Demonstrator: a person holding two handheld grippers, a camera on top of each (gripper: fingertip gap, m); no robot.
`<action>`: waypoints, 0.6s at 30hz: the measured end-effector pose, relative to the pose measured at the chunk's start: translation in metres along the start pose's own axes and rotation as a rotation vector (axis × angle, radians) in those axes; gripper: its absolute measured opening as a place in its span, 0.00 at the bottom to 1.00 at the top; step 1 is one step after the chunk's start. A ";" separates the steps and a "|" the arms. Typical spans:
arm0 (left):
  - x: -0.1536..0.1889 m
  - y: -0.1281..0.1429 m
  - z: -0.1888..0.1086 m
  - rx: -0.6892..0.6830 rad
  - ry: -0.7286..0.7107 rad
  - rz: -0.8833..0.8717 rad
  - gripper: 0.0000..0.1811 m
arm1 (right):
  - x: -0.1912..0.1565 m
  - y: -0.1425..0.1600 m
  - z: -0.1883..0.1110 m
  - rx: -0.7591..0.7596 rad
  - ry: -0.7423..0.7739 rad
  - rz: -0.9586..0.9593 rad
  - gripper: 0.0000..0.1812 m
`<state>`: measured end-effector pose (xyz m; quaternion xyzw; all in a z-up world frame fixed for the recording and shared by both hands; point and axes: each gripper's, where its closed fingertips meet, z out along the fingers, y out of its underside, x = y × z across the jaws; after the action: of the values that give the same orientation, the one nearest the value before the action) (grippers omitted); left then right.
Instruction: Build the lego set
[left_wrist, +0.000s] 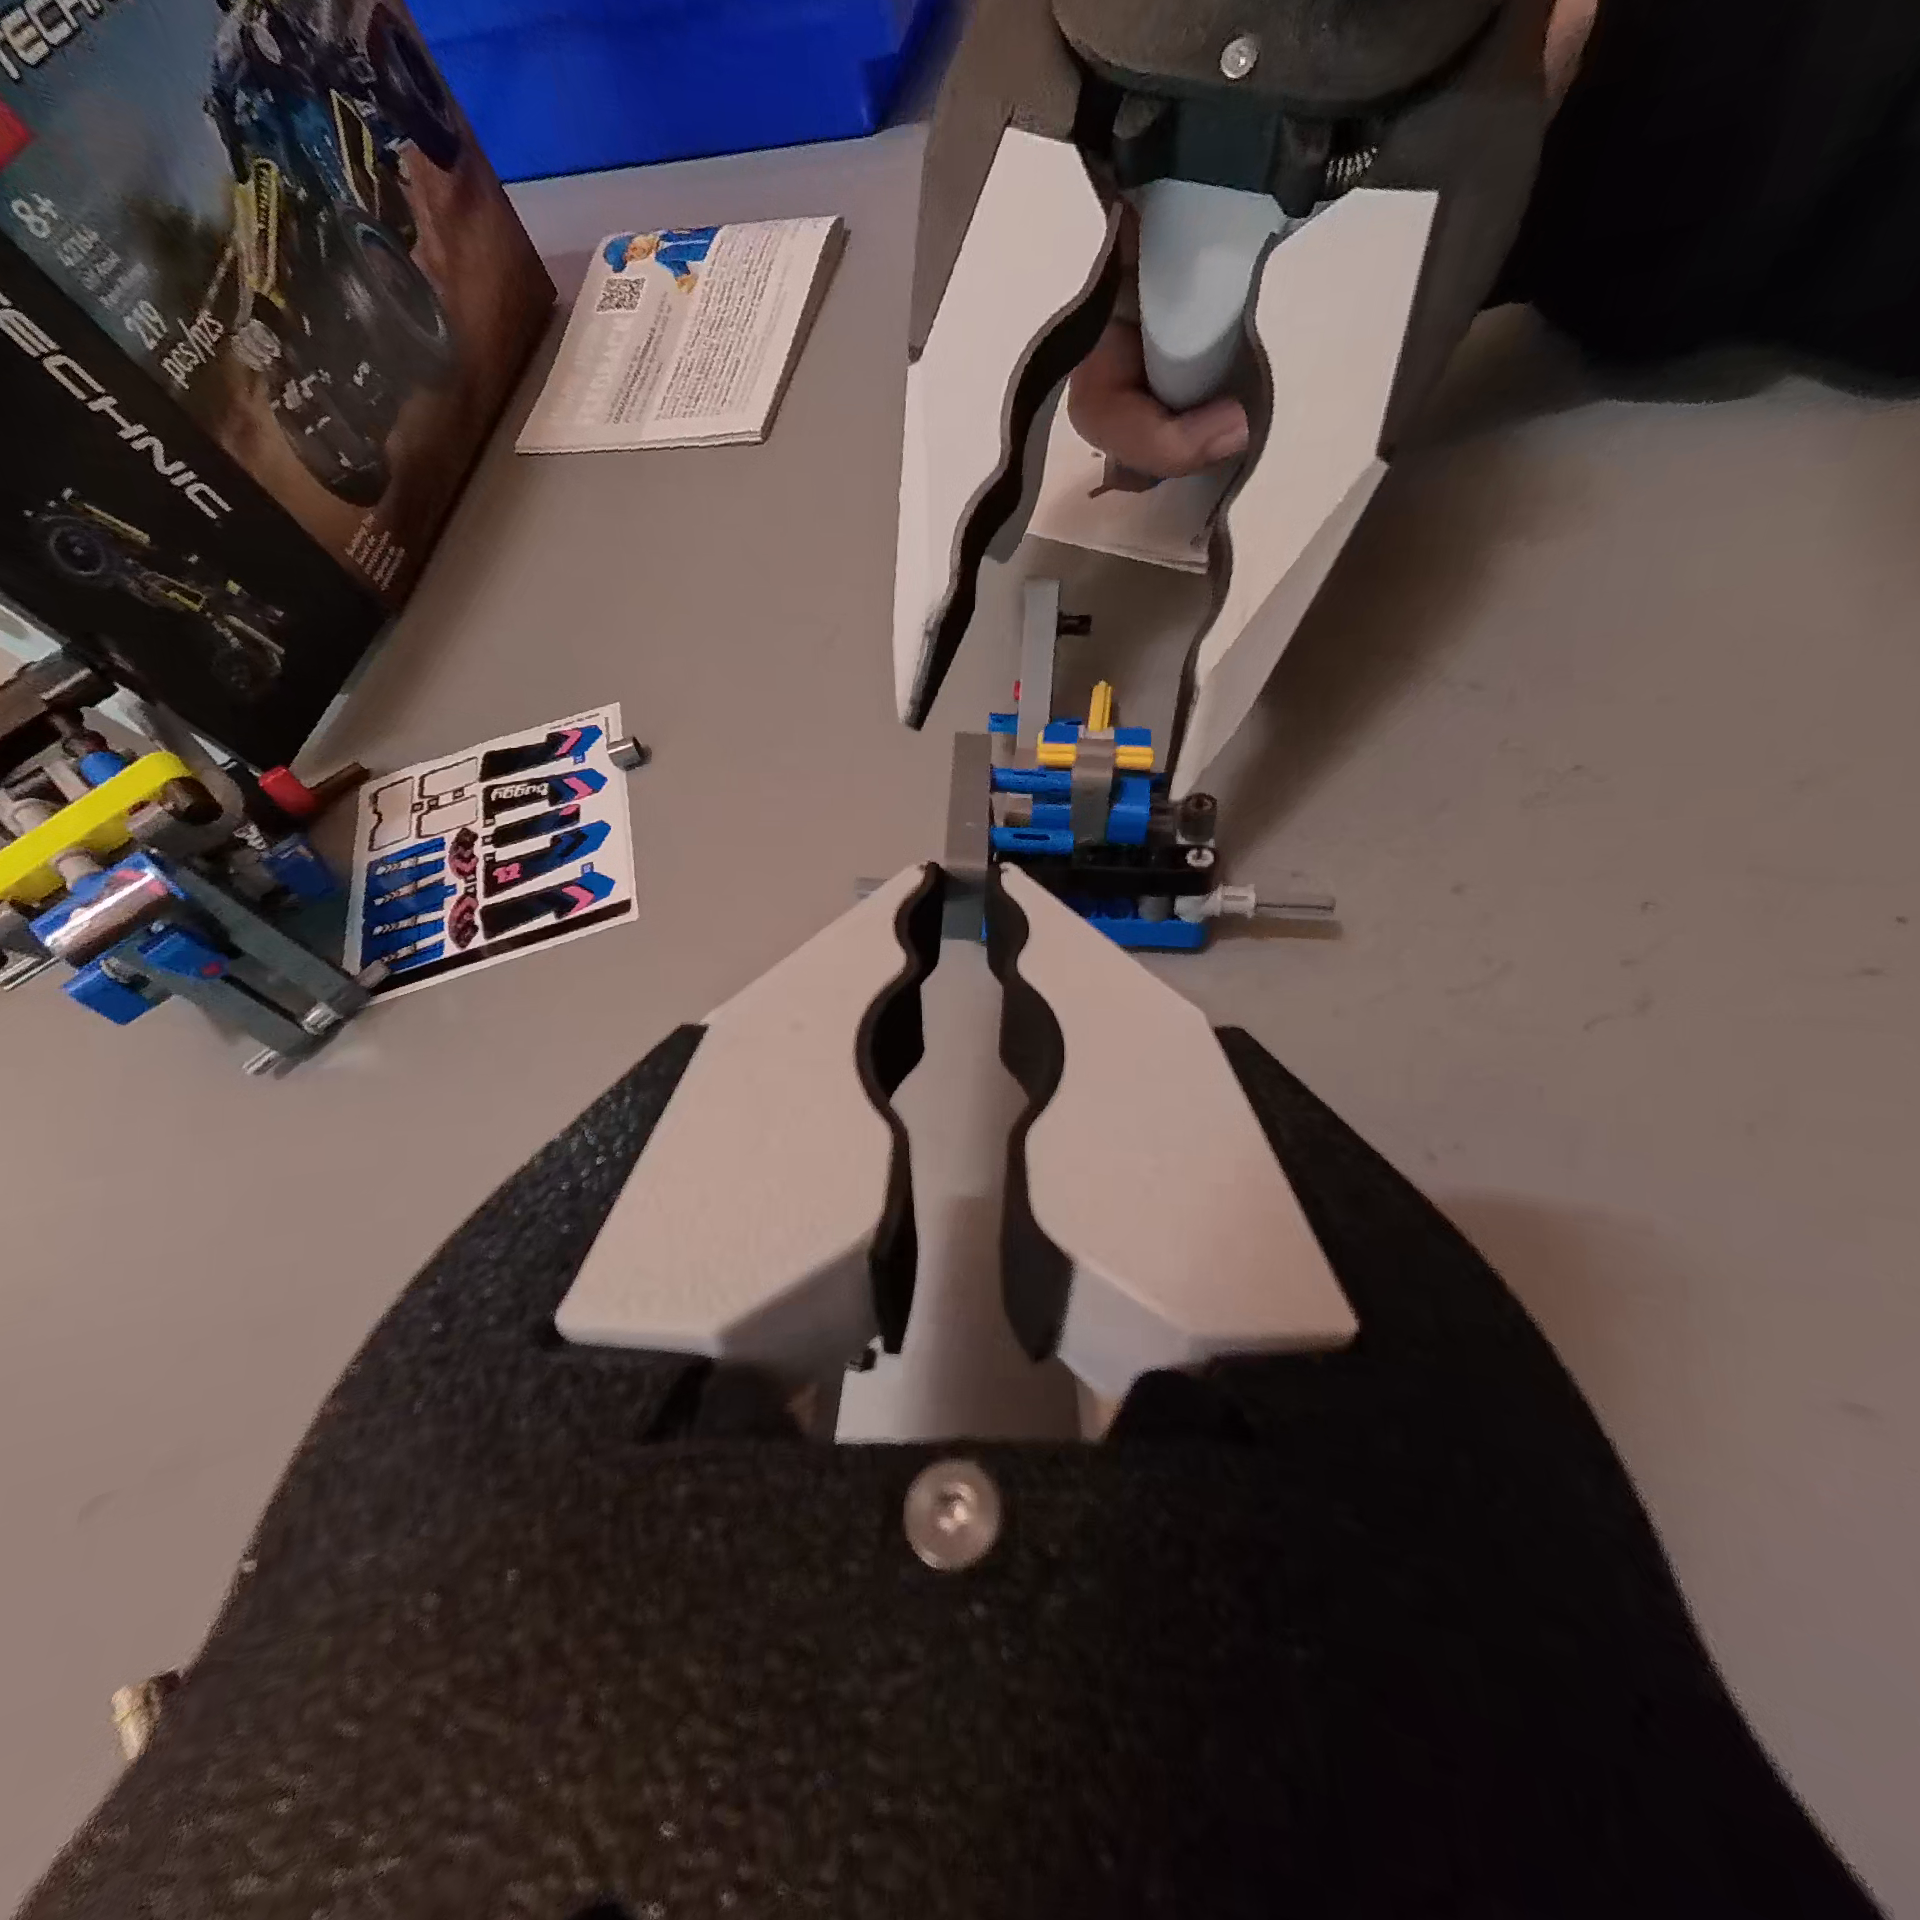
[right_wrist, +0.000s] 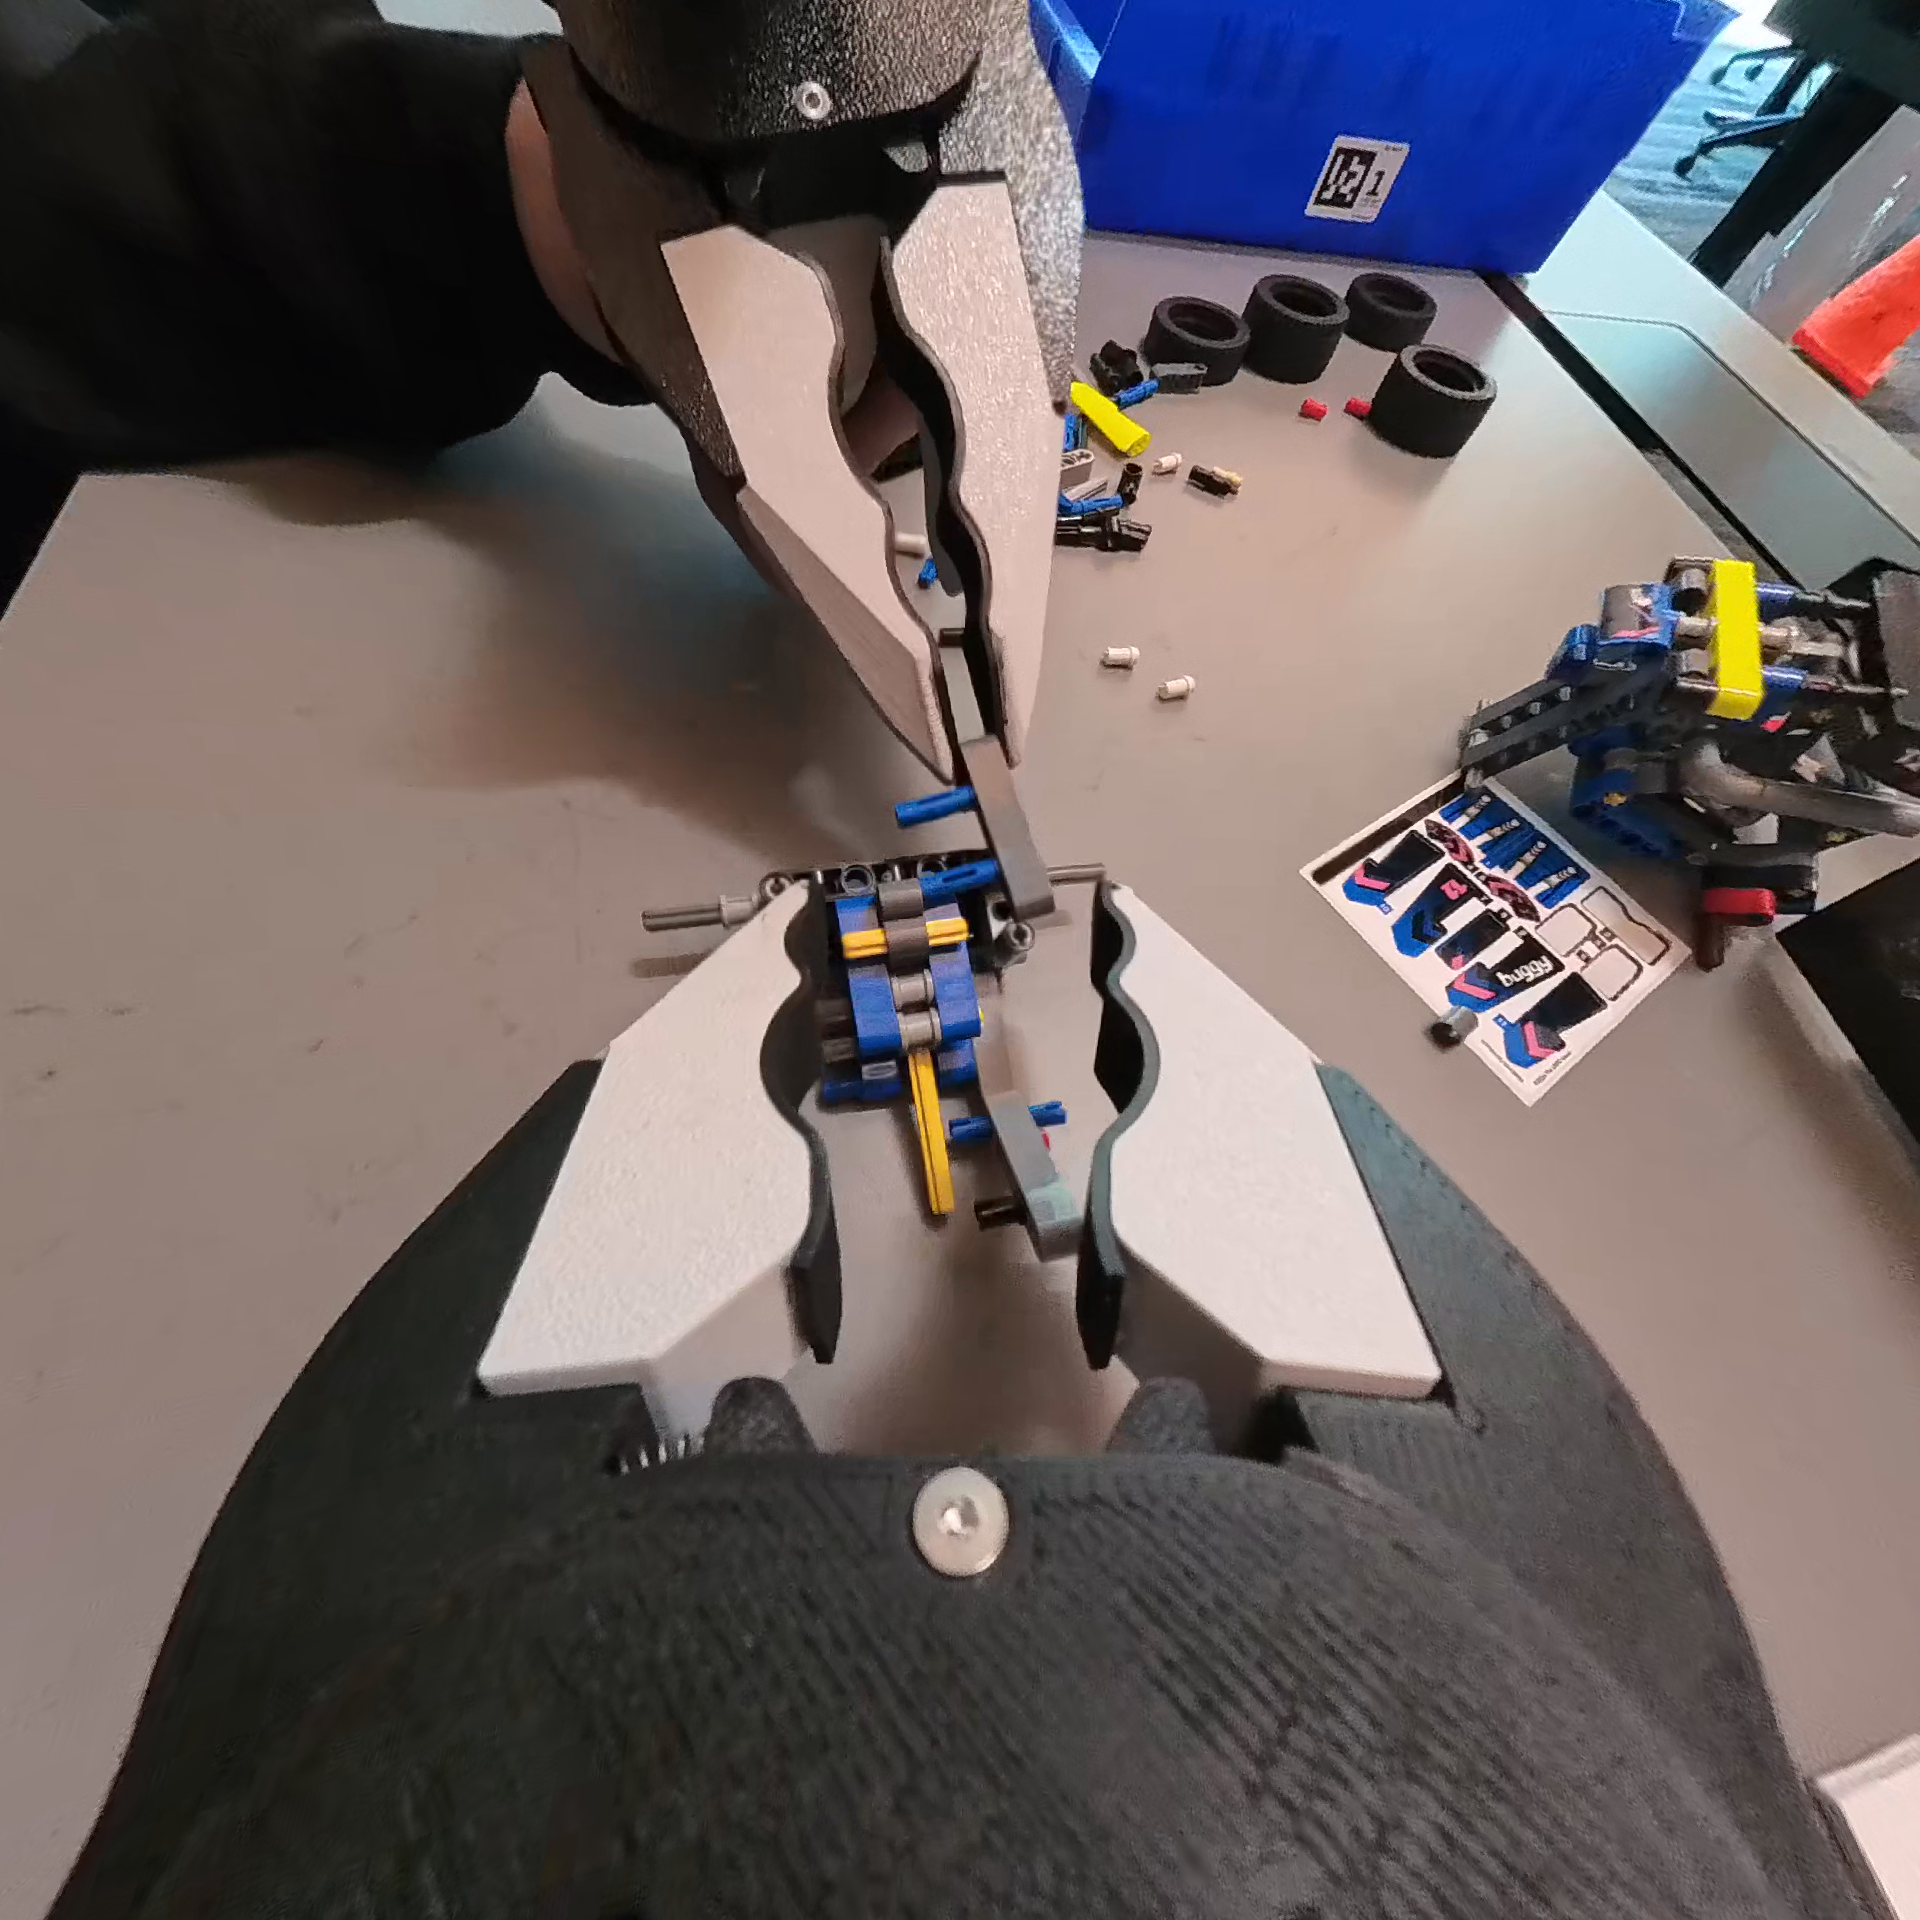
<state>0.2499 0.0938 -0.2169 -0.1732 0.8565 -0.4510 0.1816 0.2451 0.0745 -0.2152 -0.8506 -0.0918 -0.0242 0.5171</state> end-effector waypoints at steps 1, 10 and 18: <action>0.001 0.001 0.000 -0.006 0.004 0.000 0.03 | 0.001 0.000 0.001 -0.009 0.006 -0.007 0.26; 0.001 0.000 0.001 -0.021 0.000 0.009 0.03 | 0.000 0.000 0.004 0.002 -0.016 -0.016 0.21; 0.004 -0.002 0.002 -0.057 0.038 0.083 0.03 | -0.001 0.001 0.003 0.004 -0.022 -0.012 0.23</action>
<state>0.2475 0.0895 -0.2163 -0.1341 0.8787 -0.4217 0.1790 0.2444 0.0771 -0.2174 -0.8493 -0.1027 -0.0177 0.5176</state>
